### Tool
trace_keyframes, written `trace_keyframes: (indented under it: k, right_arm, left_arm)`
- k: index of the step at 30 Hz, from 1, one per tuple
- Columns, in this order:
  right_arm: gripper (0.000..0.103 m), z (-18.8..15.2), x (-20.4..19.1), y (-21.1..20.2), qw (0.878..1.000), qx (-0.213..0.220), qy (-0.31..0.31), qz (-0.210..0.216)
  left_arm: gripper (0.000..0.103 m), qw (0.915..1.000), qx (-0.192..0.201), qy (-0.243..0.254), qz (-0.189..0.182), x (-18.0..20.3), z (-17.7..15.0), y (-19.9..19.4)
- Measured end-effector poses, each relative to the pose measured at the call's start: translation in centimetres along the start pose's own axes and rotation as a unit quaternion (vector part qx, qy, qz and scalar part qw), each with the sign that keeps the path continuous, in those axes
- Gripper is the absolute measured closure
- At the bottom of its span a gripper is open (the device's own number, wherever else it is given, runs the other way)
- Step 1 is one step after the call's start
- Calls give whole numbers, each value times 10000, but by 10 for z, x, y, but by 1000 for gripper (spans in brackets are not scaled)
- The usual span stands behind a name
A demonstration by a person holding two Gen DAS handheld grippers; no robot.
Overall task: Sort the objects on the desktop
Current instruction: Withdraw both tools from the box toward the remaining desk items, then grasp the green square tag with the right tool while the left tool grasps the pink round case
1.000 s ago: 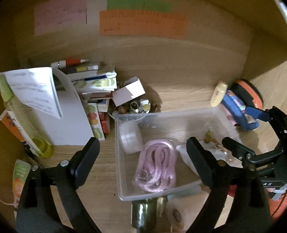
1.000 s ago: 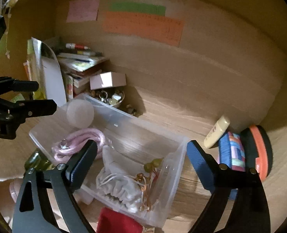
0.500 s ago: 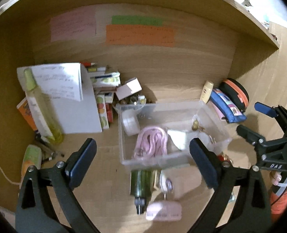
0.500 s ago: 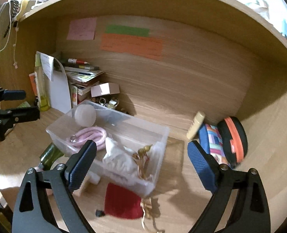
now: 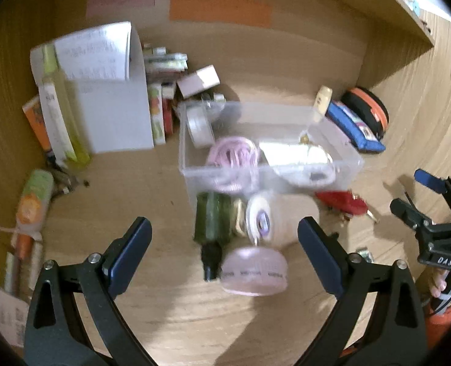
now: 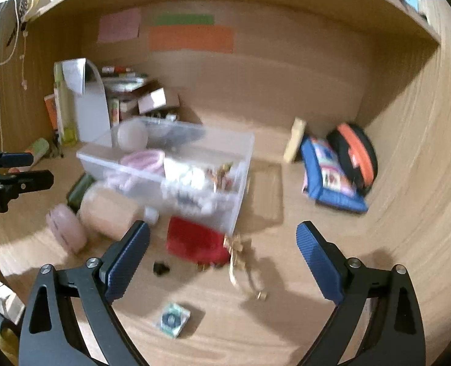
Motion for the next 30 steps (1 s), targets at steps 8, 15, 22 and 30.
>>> trace_keyframes:
  k: [8, 15, 22, 30]
  right_arm:
    - [7, -41, -10, 19, 9973, -553, 242, 413]
    - [9, -58, -17, 21, 9960, -647, 337, 511]
    - [38, -69, -21, 30, 9932, -883, 322, 682]
    - [50, -76, -29, 32, 9924, -983, 169, 723]
  left_arm:
    - [5, 9996, -199, 104, -141, 13, -29, 19]
    - [14, 9995, -205, 148, -179, 20, -42, 30]
    - [24, 9990, -336, 121, -273, 24, -50, 42]
    - [26, 9981, -472, -84, -395, 22, -51, 53]
Point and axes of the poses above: each gripper's, at about its wrist camera, not at the fingertips, and y roughly the way its jaws point, x to its right, z to its top, the point moved 2 cm from there along y, roughly the way its jaws point, and after that the axes turned 4 degrees about -y, right-handed, at the moved point
